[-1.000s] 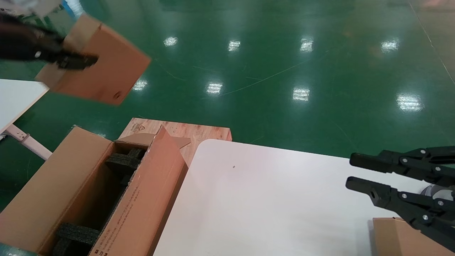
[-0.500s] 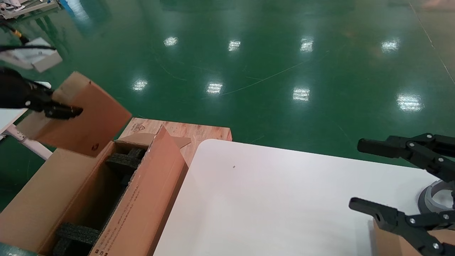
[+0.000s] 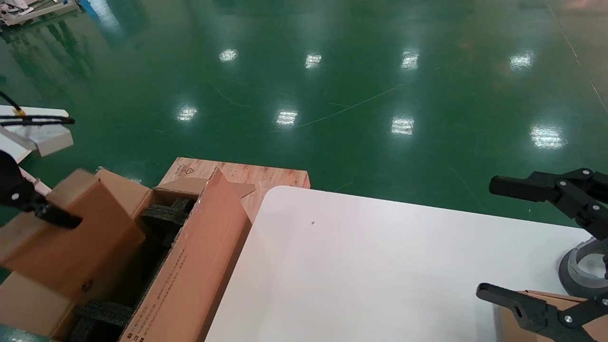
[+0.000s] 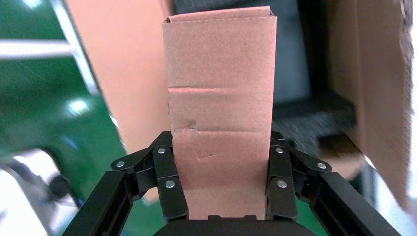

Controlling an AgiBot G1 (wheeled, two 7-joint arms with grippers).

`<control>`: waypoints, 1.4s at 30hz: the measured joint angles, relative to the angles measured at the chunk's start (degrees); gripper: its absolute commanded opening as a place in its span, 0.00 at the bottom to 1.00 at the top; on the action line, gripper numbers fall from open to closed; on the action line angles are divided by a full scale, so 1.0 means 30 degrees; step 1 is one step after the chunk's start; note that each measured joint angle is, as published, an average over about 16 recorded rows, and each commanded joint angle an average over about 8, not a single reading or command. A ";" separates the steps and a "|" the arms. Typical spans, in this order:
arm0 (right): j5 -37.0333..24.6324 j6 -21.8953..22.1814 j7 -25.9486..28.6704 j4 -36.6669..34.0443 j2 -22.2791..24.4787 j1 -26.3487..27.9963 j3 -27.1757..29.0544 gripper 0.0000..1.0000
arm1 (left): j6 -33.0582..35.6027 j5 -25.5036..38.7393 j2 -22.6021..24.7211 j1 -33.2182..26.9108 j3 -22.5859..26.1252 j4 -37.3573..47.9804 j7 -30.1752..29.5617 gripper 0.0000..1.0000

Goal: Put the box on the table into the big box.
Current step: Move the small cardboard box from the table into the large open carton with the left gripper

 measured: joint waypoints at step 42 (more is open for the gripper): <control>0.0000 0.0000 0.0000 0.0000 0.0000 0.0000 0.0000 1.00 | -0.3104 -0.2794 -0.0453 0.1947 0.1341 0.3754 -0.1640 0.00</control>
